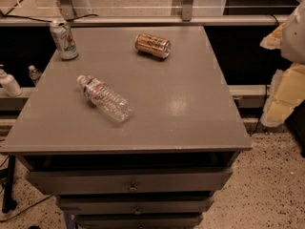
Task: Place orange can upright
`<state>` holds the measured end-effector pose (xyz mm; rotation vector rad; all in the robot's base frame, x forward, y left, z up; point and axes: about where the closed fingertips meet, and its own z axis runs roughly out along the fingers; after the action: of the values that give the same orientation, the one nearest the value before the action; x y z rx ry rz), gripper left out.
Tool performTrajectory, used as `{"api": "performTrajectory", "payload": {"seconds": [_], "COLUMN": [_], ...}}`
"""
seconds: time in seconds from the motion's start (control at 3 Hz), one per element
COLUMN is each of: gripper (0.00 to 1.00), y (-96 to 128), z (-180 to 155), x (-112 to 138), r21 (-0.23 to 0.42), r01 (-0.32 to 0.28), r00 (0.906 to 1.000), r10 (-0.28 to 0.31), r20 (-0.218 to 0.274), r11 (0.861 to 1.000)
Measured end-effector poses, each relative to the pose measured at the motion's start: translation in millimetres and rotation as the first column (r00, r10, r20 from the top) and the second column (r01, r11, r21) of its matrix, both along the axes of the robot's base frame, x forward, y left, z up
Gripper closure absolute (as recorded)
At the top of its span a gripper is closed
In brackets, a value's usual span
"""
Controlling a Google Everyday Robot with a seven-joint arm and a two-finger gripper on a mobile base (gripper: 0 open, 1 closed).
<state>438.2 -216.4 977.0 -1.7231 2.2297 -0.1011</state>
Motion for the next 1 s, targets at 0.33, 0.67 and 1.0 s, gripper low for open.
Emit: {"api": "performTrajectory", "payload": {"seconds": [0.33, 0.67, 1.0], "gripper": [0.0, 0.0, 0.0], "y": [0.5, 21.8, 48.8], "z": [1.1, -4.0, -12.8], "x": [0.3, 19.0, 53.9], "r21": [0.002, 0.035, 0.044], "r01": [-0.001, -0.024, -0.05], "r00": [1.0, 0.9996, 0.9986], "r10": [0.001, 0.023, 0.049], "r20": [0.005, 0.013, 0.019], "r11": [1.0, 0.999, 0.998]}}
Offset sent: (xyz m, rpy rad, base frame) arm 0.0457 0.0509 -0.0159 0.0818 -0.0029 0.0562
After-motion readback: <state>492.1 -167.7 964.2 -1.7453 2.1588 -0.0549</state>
